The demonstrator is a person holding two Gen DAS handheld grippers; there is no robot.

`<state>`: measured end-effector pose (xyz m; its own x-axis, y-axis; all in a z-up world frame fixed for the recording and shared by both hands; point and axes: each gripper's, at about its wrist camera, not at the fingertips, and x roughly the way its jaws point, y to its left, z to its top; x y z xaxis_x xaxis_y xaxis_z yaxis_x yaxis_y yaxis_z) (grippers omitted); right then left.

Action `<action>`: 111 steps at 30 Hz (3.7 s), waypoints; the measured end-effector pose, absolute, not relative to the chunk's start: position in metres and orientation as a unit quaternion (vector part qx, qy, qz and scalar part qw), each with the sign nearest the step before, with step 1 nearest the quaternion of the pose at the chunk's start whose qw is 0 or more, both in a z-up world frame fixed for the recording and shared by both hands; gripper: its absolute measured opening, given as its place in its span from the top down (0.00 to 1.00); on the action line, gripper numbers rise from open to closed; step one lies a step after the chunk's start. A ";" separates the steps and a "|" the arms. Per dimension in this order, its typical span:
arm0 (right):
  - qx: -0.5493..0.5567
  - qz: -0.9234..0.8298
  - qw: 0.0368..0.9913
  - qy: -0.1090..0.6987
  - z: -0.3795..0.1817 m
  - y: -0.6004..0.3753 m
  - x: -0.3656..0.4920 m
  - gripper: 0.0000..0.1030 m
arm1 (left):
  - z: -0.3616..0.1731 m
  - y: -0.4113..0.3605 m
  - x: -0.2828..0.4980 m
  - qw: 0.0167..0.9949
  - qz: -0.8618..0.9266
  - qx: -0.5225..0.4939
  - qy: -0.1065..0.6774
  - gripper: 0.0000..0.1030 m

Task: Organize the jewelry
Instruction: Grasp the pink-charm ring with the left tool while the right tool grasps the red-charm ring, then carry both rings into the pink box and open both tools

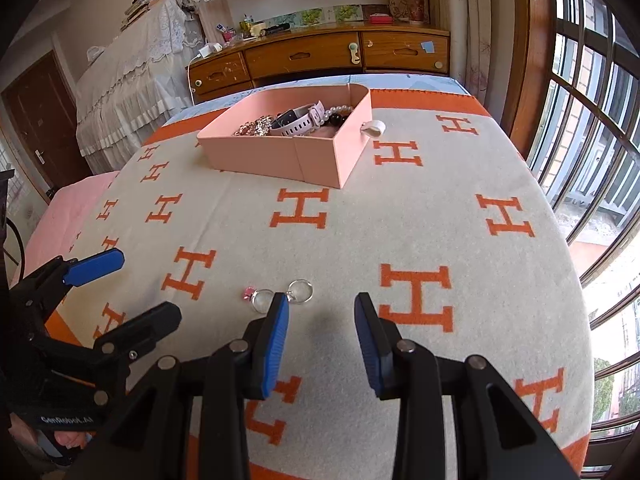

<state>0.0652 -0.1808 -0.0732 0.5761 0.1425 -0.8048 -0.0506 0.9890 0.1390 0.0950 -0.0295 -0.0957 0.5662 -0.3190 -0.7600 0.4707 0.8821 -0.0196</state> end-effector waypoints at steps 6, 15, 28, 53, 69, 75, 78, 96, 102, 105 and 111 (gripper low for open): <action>0.058 0.049 0.888 0.454 -0.076 -0.194 0.062 0.67 | -0.111 -0.053 0.109 0.844 -0.284 0.167 0.424 0.39; 0.079 0.050 0.885 0.456 -0.084 -0.209 0.064 0.67 | -0.112 -0.070 0.125 0.813 -0.343 0.234 0.409 0.39; 0.070 0.056 0.886 0.454 -0.084 -0.204 0.064 0.67 | -0.112 -0.087 0.113 0.784 -0.416 0.263 0.378 0.92; -0.018 0.103 0.885 0.454 -0.089 -0.136 0.079 0.84 | -0.120 0.006 0.134 0.826 -0.293 0.020 0.481 0.93; 0.062 0.124 0.913 0.384 0.009 -0.165 0.100 0.93 | -0.035 0.001 0.159 0.866 -0.270 0.049 0.417 0.93; 0.078 0.124 0.931 0.333 0.068 -0.171 0.134 0.93 | 0.020 -0.003 0.199 0.886 -0.255 0.022 0.386 0.93; 0.087 0.113 0.930 0.338 0.069 -0.172 0.160 0.93 | 0.026 -0.008 0.224 0.883 -0.258 -0.006 0.393 0.93; 0.142 0.098 0.883 0.437 -0.022 -0.190 0.231 0.92 | -0.044 -0.050 0.272 0.862 -0.228 -0.009 0.453 0.65; 0.141 0.094 0.885 0.434 -0.022 -0.193 0.222 0.91 | -0.032 -0.042 0.261 0.879 -0.204 -0.003 0.431 0.26; 0.139 0.092 0.887 0.430 -0.019 -0.193 0.214 0.91 | -0.026 -0.038 0.254 0.885 -0.193 -0.004 0.425 0.21; 0.145 0.092 0.890 0.422 -0.009 -0.193 0.193 0.90 | -0.016 -0.026 0.233 0.896 -0.154 0.002 0.416 0.10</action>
<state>0.1926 -0.1932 -0.0093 0.6259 0.2869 -0.7252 -0.0421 0.9409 0.3359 0.2329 -0.0260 -0.0155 0.6074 -0.2739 -0.7457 0.2777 0.9527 -0.1237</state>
